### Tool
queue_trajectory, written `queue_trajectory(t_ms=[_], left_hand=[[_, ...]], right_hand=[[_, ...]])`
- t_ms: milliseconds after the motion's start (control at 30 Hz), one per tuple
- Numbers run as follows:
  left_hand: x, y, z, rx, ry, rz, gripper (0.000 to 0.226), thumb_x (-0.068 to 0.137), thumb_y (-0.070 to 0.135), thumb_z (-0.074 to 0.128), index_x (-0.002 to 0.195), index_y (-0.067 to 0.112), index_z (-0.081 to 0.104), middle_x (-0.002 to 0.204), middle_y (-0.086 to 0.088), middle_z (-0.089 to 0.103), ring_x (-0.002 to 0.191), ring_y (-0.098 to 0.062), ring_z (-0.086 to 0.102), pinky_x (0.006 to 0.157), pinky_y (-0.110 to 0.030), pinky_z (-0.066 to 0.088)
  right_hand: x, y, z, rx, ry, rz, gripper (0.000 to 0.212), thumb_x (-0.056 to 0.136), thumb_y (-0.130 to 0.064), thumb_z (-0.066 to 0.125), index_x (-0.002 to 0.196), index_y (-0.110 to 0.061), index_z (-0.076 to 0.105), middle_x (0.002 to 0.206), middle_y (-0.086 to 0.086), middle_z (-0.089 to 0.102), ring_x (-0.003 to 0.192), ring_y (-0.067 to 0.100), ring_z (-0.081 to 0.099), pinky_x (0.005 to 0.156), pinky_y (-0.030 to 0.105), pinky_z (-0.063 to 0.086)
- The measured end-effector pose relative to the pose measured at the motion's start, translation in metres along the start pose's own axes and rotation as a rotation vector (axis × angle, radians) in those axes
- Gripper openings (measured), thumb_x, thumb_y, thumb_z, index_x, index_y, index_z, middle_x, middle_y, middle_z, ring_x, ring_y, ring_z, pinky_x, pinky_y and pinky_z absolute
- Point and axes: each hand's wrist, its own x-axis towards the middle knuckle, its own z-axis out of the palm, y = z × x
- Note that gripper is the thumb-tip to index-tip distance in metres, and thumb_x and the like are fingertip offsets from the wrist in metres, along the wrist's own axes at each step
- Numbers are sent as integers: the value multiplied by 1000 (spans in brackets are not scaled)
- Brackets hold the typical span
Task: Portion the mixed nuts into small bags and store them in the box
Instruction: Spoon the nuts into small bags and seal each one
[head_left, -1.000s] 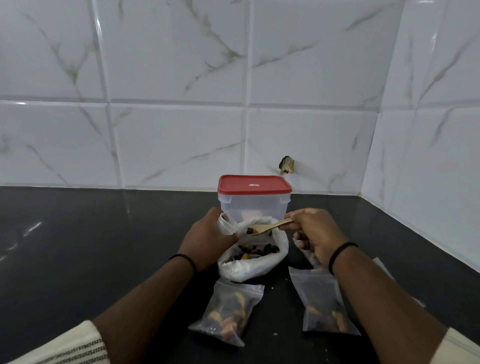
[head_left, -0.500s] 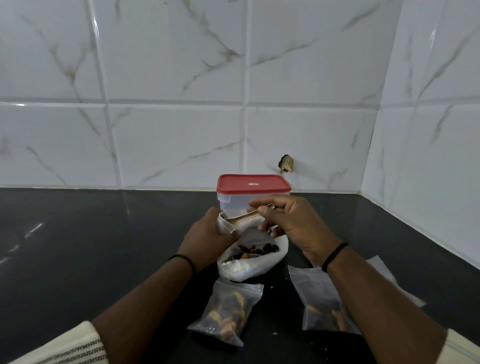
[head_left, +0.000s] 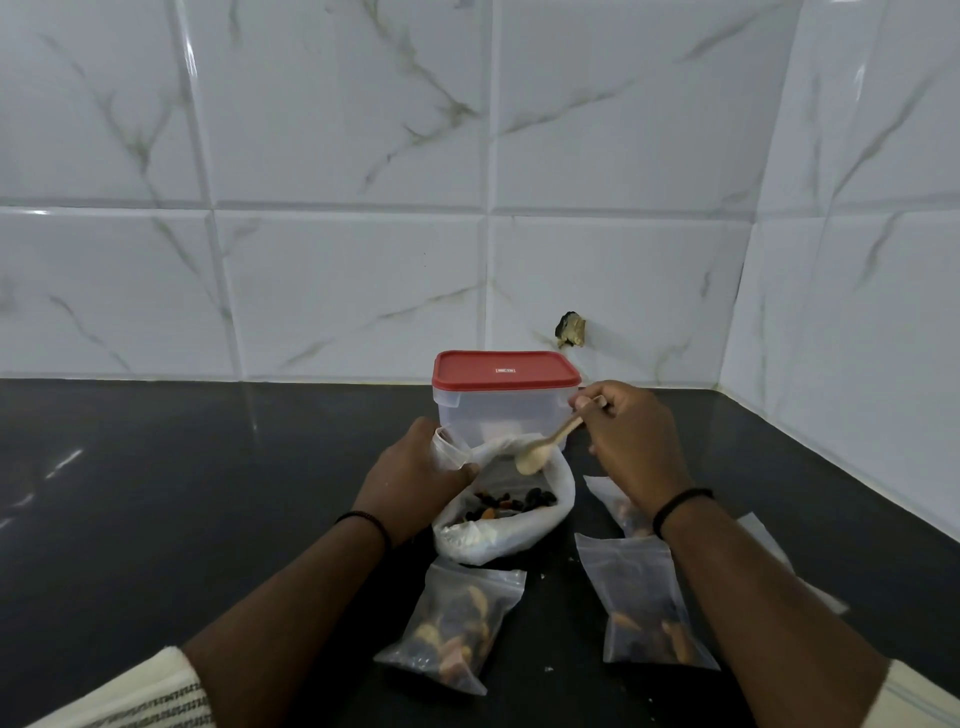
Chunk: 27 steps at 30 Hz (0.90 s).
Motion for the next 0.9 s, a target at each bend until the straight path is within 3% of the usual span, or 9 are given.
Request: queue_trajectory(t_ms=[100, 267, 400, 533, 733, 900], left_hand=[[0, 0, 0, 7, -10, 4, 40, 83, 41, 69, 110, 23, 48, 100, 8, 58, 89, -14, 60, 71, -27, 46], [0, -1, 0, 18, -10, 16, 36, 83, 41, 70, 103, 24, 45, 97, 7, 58, 86, -14, 59, 66, -26, 43], [0, -1, 1, 3, -9, 19, 36, 82, 39, 71, 103, 26, 45, 94, 9, 57, 84, -12, 58, 67, -26, 44], [0, -1, 1, -8, -5, 19, 34, 82, 37, 72, 101, 27, 45, 91, 12, 55, 81, -9, 56, 66, -25, 42], [0, 0, 1, -24, -10, 34, 37, 82, 37, 72, 106, 28, 45, 94, 12, 56, 85, -11, 57, 68, -24, 42], [0, -2, 1, -43, -9, 34, 33, 81, 38, 72, 100, 27, 47, 87, 16, 56, 78, 1, 55, 61, -20, 42]], right_hand=[[0, 3, 3, -161, -11, 4, 22, 98, -24, 54, 87, -16, 71, 75, -2, 67, 61, 7, 56, 55, 21, 35], [-3, 0, 6, -53, -87, 103, 23, 95, -18, 54, 83, -15, 74, 80, -2, 73, 70, 9, 64, 63, 26, 49], [-12, -4, 12, 121, -282, 271, 20, 97, -16, 53, 90, -8, 70, 74, 5, 76, 42, 5, 52, 42, 19, 37], [-12, -3, 13, 270, -352, 411, 20, 100, -15, 51, 100, -1, 66, 76, 10, 76, 45, 14, 47, 38, 20, 32], [-7, -4, 6, 410, -284, 548, 20, 98, -9, 47, 100, 0, 65, 79, 16, 75, 44, 12, 41, 38, 20, 30], [0, -3, 0, 499, -207, 577, 20, 100, -15, 49, 103, -4, 65, 74, 10, 74, 46, 10, 41, 39, 19, 32]])
